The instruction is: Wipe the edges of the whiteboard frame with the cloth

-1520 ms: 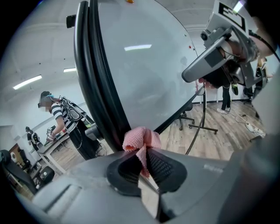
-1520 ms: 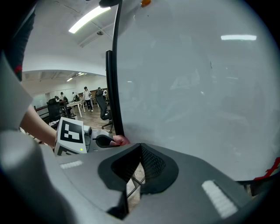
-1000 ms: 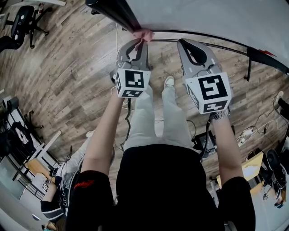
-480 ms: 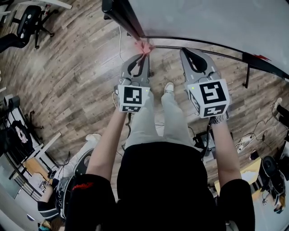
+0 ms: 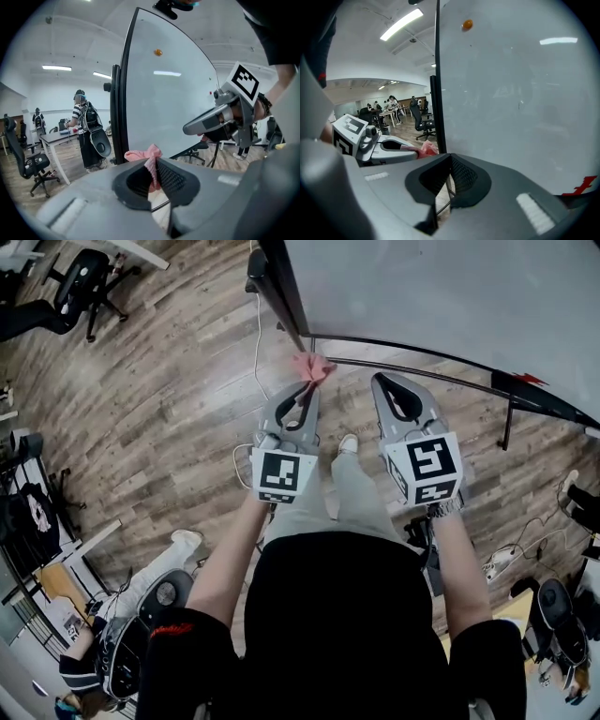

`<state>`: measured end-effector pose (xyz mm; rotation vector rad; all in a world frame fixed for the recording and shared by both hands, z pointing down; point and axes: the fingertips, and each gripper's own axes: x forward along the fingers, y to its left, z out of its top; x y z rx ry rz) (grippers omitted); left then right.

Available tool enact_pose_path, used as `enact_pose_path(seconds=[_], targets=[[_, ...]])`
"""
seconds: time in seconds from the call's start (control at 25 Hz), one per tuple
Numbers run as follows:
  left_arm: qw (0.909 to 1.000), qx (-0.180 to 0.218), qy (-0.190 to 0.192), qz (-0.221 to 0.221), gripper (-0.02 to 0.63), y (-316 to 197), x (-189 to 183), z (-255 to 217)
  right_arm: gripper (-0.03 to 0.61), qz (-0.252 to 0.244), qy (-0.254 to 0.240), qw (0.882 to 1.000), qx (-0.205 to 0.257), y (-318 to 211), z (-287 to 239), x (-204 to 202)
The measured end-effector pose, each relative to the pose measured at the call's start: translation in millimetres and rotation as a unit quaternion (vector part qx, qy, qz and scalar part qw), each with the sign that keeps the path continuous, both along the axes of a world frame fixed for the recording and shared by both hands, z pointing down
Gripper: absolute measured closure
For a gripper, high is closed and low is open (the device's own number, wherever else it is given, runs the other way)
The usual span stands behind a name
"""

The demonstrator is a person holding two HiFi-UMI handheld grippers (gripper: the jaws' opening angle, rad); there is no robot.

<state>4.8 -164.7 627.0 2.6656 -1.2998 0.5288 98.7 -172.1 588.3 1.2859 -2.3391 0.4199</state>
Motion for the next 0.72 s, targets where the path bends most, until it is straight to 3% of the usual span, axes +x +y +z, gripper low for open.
enact_pose_path(seconds=[0.44,0.6,0.72], targets=[[0.9993,0.028,0.009,-0.024,0.597,39.0,3.0,-57.7,0.577,-0.018,-0.017,1.000,0.008,37.8,-29.5,5.1],[0.9973,0.032,0.040,-0.053,0.597,47.1,2.2,-80.9,0.577,-0.014,-0.026,0.999,0.017,46.4,-45.7,12.4],[0.9960,0.050,0.041,-0.061,0.597,56.3,4.9,-97.6,0.577,-0.007,-0.035,0.999,0.027,54.7,-60.1,19.7]])
